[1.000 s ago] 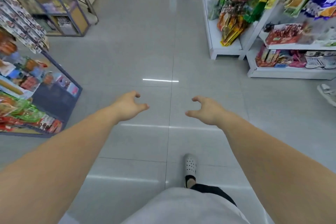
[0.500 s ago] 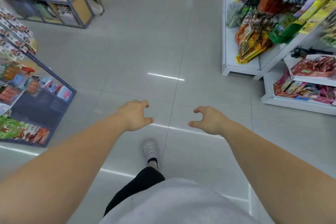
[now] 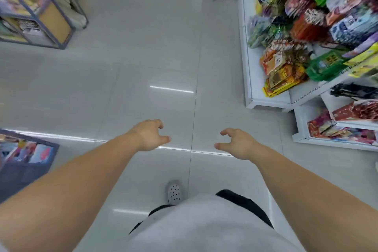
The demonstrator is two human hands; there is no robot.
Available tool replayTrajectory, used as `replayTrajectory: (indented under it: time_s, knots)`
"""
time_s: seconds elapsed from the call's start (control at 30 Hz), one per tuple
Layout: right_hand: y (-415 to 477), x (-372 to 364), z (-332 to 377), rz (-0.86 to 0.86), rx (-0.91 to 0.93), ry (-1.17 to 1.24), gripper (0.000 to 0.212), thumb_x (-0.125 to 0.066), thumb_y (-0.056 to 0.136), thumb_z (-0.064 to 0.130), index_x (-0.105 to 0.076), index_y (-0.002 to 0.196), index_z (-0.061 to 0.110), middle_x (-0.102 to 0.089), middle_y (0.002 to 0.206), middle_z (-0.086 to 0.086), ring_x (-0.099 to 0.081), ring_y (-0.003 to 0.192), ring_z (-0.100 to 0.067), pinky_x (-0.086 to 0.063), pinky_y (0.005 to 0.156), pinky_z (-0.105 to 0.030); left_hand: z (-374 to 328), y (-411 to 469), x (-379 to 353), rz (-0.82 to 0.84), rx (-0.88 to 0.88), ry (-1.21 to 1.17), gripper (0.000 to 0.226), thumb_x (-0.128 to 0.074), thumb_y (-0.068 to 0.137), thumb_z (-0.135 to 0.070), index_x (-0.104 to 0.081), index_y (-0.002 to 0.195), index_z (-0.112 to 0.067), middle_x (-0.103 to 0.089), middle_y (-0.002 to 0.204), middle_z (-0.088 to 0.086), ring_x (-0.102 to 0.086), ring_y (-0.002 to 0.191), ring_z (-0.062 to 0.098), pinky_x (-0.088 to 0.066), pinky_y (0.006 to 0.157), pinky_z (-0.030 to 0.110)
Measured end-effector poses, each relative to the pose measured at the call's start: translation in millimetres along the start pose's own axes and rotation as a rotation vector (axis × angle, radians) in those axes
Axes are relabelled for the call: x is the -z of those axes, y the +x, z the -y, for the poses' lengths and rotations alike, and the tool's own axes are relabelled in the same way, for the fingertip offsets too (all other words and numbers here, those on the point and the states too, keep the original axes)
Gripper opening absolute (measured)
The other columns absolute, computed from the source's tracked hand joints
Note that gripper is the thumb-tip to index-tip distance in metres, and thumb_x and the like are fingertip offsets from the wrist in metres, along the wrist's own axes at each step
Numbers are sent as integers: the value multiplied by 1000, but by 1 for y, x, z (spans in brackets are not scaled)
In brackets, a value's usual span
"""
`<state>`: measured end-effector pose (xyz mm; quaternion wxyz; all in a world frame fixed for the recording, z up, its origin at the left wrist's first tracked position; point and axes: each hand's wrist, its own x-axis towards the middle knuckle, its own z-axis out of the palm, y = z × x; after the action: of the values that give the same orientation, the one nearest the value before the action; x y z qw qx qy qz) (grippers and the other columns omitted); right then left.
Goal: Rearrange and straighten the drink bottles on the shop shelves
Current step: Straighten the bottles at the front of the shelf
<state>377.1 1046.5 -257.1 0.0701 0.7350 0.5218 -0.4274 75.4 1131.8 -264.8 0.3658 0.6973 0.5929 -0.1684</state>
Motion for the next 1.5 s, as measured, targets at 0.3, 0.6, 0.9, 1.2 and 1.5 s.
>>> replayTrajectory:
  time_s: [0.3,0.6,0.9,1.2,1.5]
  knots:
    - [166,116,32,9,-17,123,68,-71,90,53,-49,147,24,-49,150,-7,-54,128,-25,-43,97,-32,-29,161,118,24,44,-32,66,-64,90,-62,-49,142,-26,-56,137,3,-56,118,24,-46,95,35]
    - [342,301,66,35,51,140,68,-69,91,56,-48,148,25,-48,151,-6,-52,131,-25,-44,99,-33,-95,318,266,-66,139,-45,65,-64,90,-62,-50,141,-25,-56,141,6,-57,122,27,-46,98,37]
    - [493,434,141,26,66,146,67,-70,88,58,-51,145,27,-50,149,-4,-54,129,-24,-41,95,-30,-127,472,401,-104,111,-132,63,-64,91,-61,-50,141,-26,-55,143,6,-58,119,28,-47,93,37]
    - [645,551,249,-45,-16,206,65,-74,85,58,-56,140,27,-55,142,-5,-56,125,-22,-43,95,-29,-94,641,568,-81,70,-165,63,-65,91,-59,-53,140,-23,-58,139,8,-57,123,27,-47,101,38]
    - [776,670,343,-59,-37,291,63,-72,88,55,-55,141,27,-53,146,-5,-55,125,-21,-41,93,-28,-96,783,736,-108,45,-161,61,-66,89,-61,-54,137,-24,-60,130,4,-58,107,23,-49,95,36]
